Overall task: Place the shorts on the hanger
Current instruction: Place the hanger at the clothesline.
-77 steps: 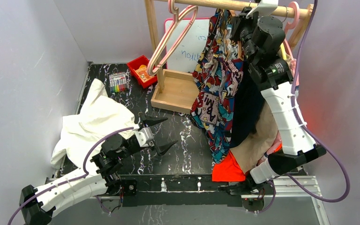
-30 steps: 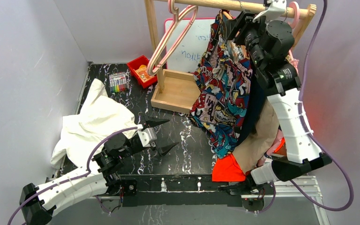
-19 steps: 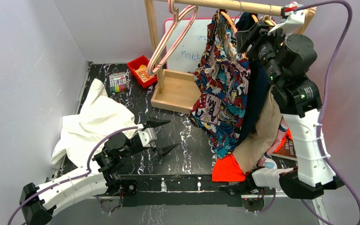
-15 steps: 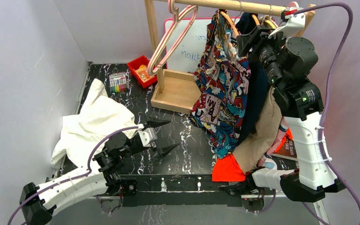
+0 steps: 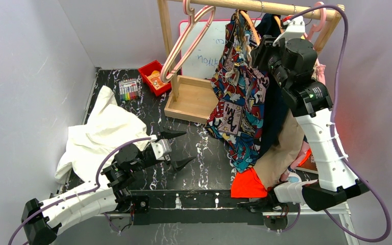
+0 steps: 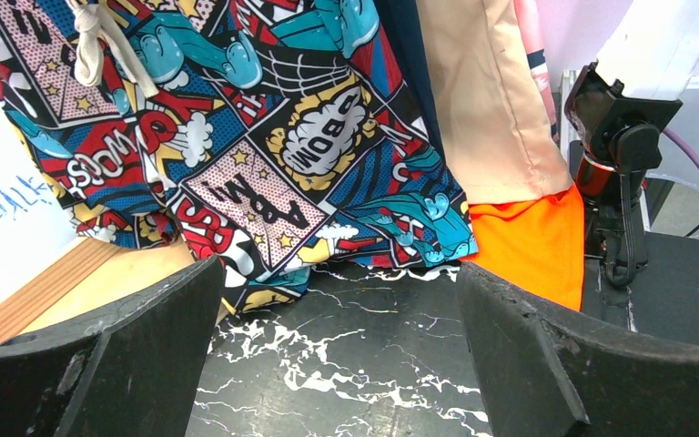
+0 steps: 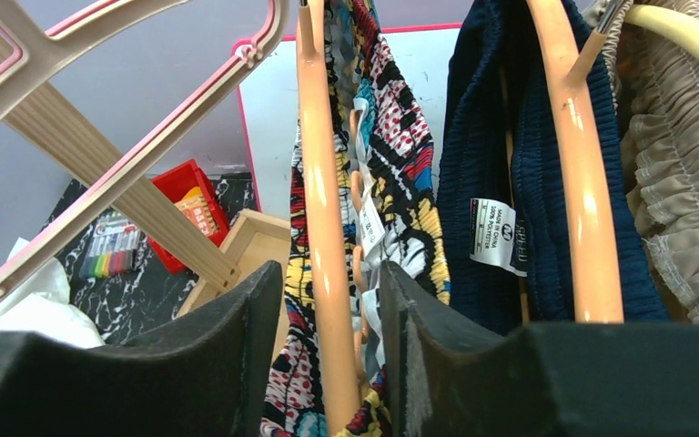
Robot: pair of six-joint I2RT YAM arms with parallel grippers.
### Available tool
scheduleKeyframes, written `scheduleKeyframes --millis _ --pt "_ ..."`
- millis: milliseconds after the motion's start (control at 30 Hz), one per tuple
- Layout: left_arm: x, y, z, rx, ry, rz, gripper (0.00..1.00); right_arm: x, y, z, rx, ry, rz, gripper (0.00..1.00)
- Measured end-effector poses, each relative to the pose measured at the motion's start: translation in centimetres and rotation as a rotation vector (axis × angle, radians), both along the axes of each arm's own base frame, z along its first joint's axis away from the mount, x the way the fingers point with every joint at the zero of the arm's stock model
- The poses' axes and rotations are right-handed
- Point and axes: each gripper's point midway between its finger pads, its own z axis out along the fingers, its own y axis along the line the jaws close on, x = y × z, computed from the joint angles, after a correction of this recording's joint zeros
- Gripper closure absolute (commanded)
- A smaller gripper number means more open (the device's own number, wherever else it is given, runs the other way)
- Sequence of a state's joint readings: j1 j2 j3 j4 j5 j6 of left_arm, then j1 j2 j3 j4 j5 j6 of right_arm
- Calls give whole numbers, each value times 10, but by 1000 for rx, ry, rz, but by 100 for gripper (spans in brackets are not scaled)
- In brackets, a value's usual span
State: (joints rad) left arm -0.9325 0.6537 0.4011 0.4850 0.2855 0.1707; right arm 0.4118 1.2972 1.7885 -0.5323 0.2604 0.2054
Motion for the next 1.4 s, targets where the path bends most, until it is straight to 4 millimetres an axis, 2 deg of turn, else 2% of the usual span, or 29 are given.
scheduleKeyframes --millis 333,433,767,933,967,1167,1267,1400 --pt "-2 -1 0 1 0 -11 2 -2 2 1 3 3 13 94" --pt "-2 -1 -1 4 2 -12 2 -3 5 6 16 12 30 100" --pt "-2 -1 -5 18 11 -12 2 -9 25 23 110 35 115 100" --pt "-2 -1 -6 18 12 -12 2 -11 31 18 138 57 140 100" --pt "-2 -1 -6 18 12 -12 2 -11 31 15 138 63 140 98" --pt "-2 -1 -6 21 13 -13 2 -10 30 9 149 47 131 57" --pt "-2 -1 -7 24 16 -14 2 -13 27 10 153 39 126 47" --pt "-2 -2 -8 25 17 -14 2 -19 23 16 152 19 121 41"
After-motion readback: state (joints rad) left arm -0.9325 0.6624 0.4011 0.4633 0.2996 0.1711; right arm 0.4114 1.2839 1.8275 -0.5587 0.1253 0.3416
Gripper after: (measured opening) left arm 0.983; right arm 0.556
